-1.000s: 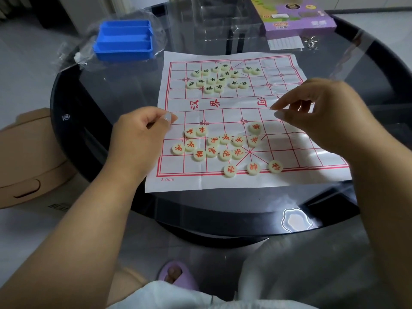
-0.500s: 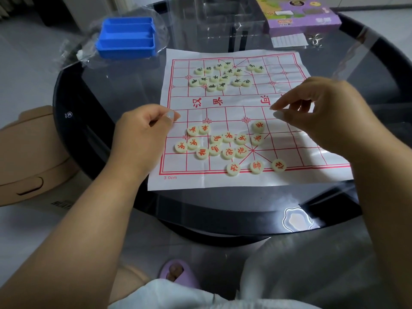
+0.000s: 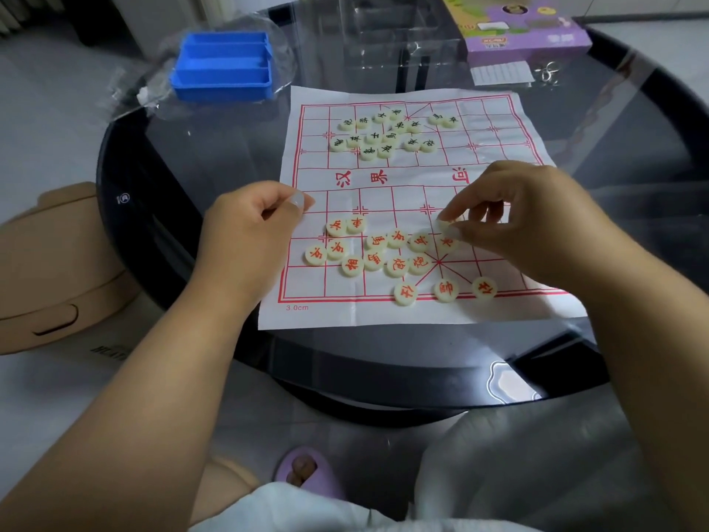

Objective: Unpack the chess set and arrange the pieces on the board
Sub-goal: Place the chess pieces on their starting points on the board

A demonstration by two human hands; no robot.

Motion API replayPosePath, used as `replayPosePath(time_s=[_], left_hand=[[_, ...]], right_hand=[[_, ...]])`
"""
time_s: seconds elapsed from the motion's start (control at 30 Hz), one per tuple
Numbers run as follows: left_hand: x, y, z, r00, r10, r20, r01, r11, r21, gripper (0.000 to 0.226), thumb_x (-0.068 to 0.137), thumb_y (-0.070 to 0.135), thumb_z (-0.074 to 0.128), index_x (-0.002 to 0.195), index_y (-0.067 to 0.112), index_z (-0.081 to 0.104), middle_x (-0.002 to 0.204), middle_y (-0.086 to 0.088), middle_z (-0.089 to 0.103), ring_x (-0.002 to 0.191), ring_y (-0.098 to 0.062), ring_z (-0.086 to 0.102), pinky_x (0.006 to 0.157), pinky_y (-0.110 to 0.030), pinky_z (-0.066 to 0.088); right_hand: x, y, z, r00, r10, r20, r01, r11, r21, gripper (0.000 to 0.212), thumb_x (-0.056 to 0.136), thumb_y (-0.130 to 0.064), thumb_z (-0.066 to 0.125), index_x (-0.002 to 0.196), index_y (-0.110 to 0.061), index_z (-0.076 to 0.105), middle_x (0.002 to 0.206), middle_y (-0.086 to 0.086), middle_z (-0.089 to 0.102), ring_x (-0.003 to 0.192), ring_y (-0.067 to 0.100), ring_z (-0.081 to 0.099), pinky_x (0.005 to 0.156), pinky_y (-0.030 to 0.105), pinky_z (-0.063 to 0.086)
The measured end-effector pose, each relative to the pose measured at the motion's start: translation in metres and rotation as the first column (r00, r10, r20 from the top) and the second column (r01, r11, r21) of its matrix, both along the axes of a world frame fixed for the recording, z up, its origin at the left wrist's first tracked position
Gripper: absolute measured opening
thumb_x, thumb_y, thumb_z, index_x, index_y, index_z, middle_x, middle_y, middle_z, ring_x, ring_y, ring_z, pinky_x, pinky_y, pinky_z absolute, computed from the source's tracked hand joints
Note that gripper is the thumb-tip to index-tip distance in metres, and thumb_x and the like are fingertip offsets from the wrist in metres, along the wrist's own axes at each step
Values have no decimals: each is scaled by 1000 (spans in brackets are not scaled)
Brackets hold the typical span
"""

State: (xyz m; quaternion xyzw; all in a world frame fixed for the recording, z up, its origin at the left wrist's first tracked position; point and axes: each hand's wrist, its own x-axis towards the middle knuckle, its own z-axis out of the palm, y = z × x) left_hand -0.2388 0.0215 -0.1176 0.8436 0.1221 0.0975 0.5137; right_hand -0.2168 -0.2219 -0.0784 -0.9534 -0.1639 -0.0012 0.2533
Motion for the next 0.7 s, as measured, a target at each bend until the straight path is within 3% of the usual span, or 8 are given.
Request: replayPosePath(time_s=[0.4, 0.57, 0.7], left_hand=[[1, 1, 0, 1000, -4, -4, 4, 1000, -8, 15, 96, 31, 55, 92, 27, 69, 92, 16, 70, 73, -2, 69, 58, -24, 58], [1, 1, 0, 1000, 0, -2, 0, 1000, 6, 13, 96, 32, 55, 93, 29, 68, 91, 18, 69, 71, 0, 69, 56, -24, 58], [1, 0, 1, 1000, 7, 3, -7, 1000, 6, 14, 96, 31, 55, 92, 29, 69, 90, 19, 69, 70, -2, 69, 56, -23, 58]], right_hand=[[-9, 25, 2, 995, 85, -61, -83, 996, 25, 15, 82, -28, 68, 97, -31, 70, 82, -20, 49, 73, 4, 52, 58, 14, 37], [-9, 44, 9, 983, 161, -84, -163, 986, -20, 25, 82, -32, 68, 107, -32, 69, 86, -19, 48, 74, 3, 49, 60, 11, 39], [-12, 62, -2, 972, 229, -40, -233, 962, -141, 28, 82, -41, 66, 109, -32, 68, 100, -11, 55, 88, 8, 48, 77, 24, 45]])
